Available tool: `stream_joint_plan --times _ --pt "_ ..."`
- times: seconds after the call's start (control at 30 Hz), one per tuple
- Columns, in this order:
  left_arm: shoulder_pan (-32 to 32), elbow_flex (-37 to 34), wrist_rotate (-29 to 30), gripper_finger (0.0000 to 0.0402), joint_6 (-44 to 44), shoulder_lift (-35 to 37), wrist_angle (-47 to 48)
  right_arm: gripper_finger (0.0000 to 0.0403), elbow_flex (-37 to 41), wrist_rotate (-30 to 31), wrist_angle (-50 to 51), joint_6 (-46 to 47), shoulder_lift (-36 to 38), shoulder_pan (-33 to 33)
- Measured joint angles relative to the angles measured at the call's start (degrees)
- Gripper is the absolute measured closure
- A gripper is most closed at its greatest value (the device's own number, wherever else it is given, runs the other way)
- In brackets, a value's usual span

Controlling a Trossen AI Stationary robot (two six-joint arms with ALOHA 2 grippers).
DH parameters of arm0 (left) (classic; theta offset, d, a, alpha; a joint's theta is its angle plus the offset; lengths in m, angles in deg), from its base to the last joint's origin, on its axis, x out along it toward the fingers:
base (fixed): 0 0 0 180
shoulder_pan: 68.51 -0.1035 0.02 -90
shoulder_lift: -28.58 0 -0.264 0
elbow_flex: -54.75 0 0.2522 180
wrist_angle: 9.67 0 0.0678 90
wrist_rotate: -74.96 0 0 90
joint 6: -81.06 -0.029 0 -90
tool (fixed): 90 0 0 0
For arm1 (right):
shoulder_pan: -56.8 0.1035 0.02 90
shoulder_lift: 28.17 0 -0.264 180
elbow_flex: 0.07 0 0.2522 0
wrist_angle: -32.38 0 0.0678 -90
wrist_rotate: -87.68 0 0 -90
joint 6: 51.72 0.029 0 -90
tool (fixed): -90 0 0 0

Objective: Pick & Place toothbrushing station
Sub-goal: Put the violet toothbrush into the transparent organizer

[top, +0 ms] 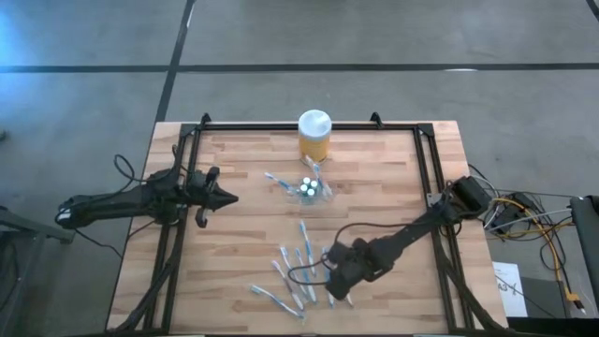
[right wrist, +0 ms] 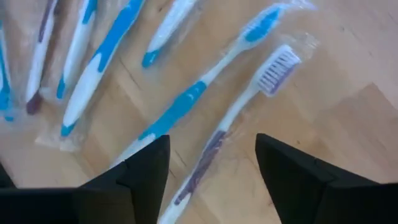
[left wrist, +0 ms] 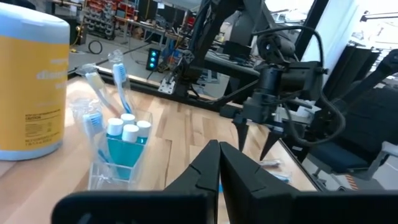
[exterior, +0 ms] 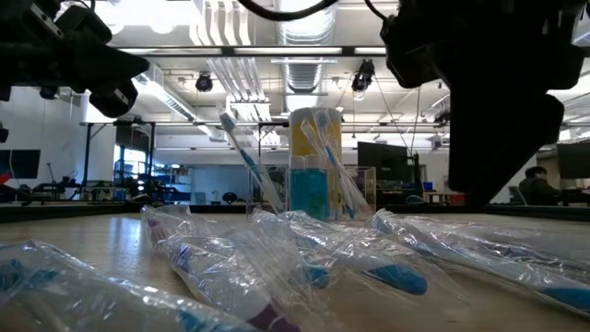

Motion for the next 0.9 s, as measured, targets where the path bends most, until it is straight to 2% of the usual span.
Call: stream_joint_plan --times 0.23,0.47,0.7,0.9 --pt "0.00 0.02 -2.31 0.0396 -0.06 0.10 0.00 0.0165 0.01 -0.11 -1.25 4.20 -0.67 -0.03" --pt "0.00 0.02 -2.54 0.0385 -0.08 0.10 0.01 0.0172 -0.39 -0.53 -1.91 6.76 -5.21 0.48" --pt "0.00 0.02 -2.53 0.0391 -0.30 0.15 -0.10 0.0174 -0.61 -2.78 -0.97 5.58 -7.32 0.53" --pt "0.00 0.02 -2.53 0.0391 -0.39 0.15 -0.18 0.0206 -0.27 -2.05 1.24 2.45 -4.87 0.67"
